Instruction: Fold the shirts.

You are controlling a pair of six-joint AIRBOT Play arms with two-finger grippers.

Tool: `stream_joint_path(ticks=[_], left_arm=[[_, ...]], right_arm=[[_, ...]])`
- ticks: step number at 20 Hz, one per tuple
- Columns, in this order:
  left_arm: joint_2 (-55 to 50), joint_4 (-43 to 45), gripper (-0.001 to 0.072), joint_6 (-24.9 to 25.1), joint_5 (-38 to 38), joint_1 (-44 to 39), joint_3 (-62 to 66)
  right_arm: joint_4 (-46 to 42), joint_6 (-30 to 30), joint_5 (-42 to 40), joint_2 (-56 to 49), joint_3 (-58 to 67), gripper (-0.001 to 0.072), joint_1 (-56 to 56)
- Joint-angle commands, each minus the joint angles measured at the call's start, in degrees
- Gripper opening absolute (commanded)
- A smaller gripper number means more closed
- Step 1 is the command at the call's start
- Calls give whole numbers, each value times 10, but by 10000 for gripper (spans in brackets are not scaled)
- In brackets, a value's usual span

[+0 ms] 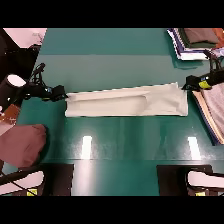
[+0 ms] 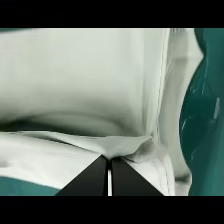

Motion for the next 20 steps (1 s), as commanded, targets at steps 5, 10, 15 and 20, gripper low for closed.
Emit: stream_joint_path(ticks=[5,10,15,20], left_arm=[[-37,-42,546,9,78,0,10],[-37,-56,484,10,-20,0,56],[-36,-56,482,10,-84,0,73],[-36,-52,41,33,-79,0,73]], right_arm=[[39,0,-10,-131,129,420,13],[80,-25,57,-139,164,468,-23],[144,-71,126,-139,85,468,-103],[193,-102,89,-139,11,661,-165]])
